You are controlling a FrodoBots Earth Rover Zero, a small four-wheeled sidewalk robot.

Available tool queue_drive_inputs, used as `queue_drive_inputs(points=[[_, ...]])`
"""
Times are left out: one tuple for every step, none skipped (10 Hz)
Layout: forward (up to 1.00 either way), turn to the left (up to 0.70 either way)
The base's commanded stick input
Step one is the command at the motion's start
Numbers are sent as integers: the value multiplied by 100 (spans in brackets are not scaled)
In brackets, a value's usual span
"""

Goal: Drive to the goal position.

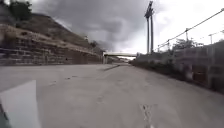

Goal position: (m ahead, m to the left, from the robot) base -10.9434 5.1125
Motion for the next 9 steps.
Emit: queue_drive_inputs(points=[[100,0],[100,0],[100,0],[100,0],[100,0],[100,0],[100,-27],[100,-27],[100,-27]])
